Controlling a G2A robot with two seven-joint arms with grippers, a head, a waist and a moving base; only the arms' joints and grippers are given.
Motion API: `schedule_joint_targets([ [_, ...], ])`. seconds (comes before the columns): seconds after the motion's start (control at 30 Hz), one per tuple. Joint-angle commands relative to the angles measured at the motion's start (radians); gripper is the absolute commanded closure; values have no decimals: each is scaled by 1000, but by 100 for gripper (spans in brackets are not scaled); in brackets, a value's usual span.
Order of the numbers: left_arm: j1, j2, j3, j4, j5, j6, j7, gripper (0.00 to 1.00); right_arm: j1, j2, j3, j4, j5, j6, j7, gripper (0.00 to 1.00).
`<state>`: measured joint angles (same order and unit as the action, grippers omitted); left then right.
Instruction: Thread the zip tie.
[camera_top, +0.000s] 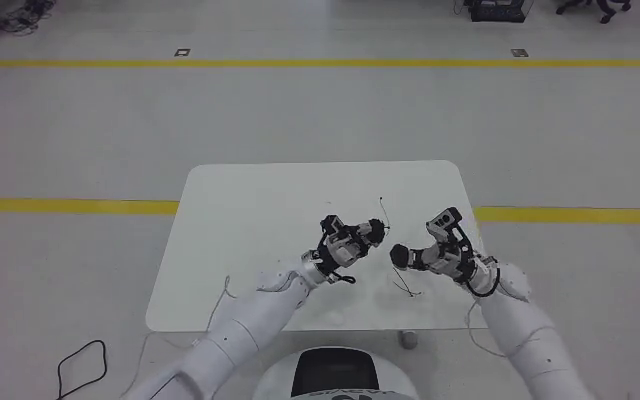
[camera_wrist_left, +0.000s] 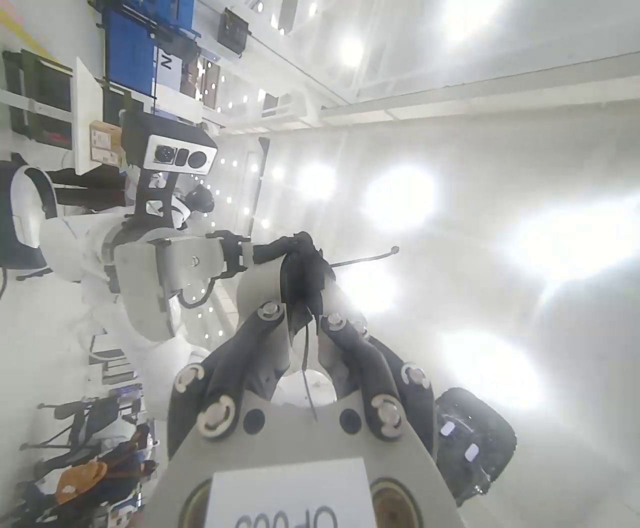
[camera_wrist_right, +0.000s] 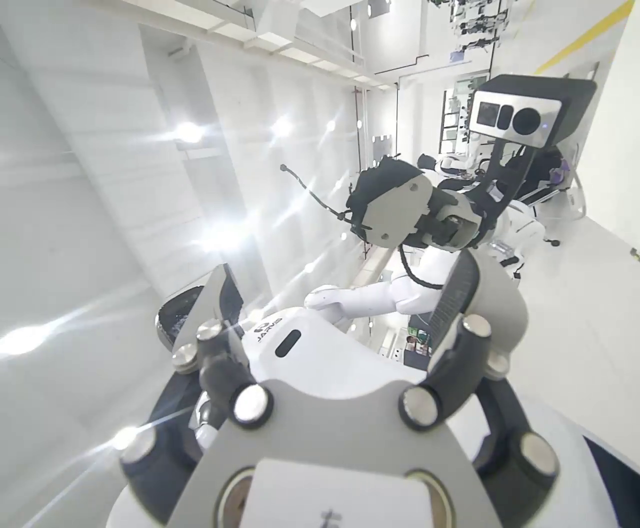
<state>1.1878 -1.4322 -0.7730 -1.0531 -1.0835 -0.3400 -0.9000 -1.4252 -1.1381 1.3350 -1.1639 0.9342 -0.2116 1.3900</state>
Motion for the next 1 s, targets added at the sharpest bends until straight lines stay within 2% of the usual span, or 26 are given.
schedule_joint_targets([
  [0.0,0,1,0,-1,0,0,1,100,0,0,1,0,0,0,0,0],
  [0.1,0,1,0,-1,0,0,1,100,-2,-1,-2,-3,4,5,-3,0],
  [0.13,3,1,1,-3,1,4,11,100,-5,-3,-8,-13,19,23,-8,0],
  [0.2,13,0,3,-19,3,5,26,100,-8,-6,-9,-20,52,29,-8,0],
  [0.33,29,-7,-2,-36,-34,0,7,100,-7,-12,-21,-16,127,41,0,0],
  [0.63,35,-35,-2,-12,-109,0,-50,100,9,-14,-62,3,174,50,0,2],
  [0.7,29,-42,1,3,-112,0,-58,100,13,-15,-74,8,182,48,0,16],
  [0.73,28,-45,1,8,-115,0,-62,100,14,-15,-79,10,185,45,0,31],
  [0.77,27,-48,0,14,-119,0,-68,100,16,-15,-85,12,188,42,0,37],
  [0.9,23,-57,-4,34,-124,0,-80,100,25,-14,-98,22,190,34,0,57],
  [0.97,22,-60,-9,41,-128,0,-84,100,27,-13,-102,25,191,30,0,61],
])
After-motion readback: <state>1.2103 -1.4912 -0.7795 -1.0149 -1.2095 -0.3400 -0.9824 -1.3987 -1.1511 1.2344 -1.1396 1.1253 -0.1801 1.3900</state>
